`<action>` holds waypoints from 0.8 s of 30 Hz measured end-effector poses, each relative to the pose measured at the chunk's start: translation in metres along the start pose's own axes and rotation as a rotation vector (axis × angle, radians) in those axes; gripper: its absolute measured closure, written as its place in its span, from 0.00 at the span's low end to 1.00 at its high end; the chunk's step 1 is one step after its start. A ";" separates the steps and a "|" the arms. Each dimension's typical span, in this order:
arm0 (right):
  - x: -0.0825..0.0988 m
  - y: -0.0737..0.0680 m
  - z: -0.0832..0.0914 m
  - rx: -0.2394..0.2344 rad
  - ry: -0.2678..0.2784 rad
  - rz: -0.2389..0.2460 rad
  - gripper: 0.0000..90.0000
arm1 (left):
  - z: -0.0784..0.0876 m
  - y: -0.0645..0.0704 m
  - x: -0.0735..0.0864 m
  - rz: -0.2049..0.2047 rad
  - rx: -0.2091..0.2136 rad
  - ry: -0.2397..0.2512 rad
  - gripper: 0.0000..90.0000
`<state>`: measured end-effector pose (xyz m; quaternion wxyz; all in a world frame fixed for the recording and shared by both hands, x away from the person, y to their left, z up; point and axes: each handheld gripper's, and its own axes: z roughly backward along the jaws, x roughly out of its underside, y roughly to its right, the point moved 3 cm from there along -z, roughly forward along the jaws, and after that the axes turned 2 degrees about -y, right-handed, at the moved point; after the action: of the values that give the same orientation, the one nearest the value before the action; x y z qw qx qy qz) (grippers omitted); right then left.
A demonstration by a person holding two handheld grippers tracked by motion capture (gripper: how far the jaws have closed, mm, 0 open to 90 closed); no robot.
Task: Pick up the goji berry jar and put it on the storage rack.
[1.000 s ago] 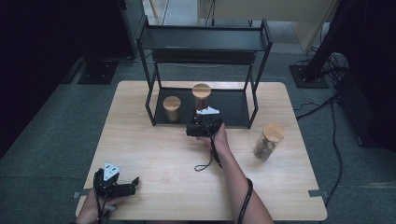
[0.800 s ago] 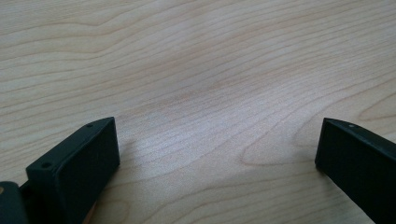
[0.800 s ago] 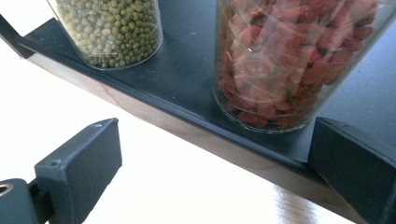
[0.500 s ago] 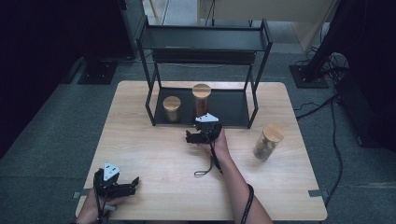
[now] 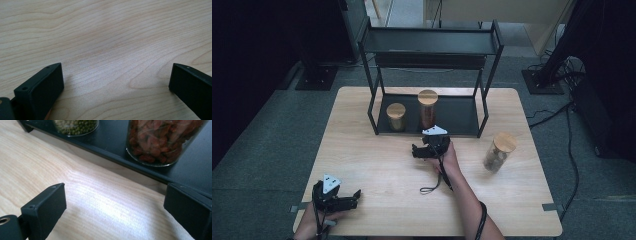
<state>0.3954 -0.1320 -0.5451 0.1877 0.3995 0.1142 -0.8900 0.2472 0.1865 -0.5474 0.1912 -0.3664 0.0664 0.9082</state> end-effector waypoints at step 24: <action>0.029 -0.012 0.034 -0.009 0.024 0.067 0.04 | 0.000 0.000 0.000 0.001 0.000 -0.001 0.00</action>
<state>0.3498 -0.1397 -0.5445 0.2178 0.4129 0.1068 -0.8779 0.2471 0.1864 -0.5474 0.1906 -0.3661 0.0665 0.9084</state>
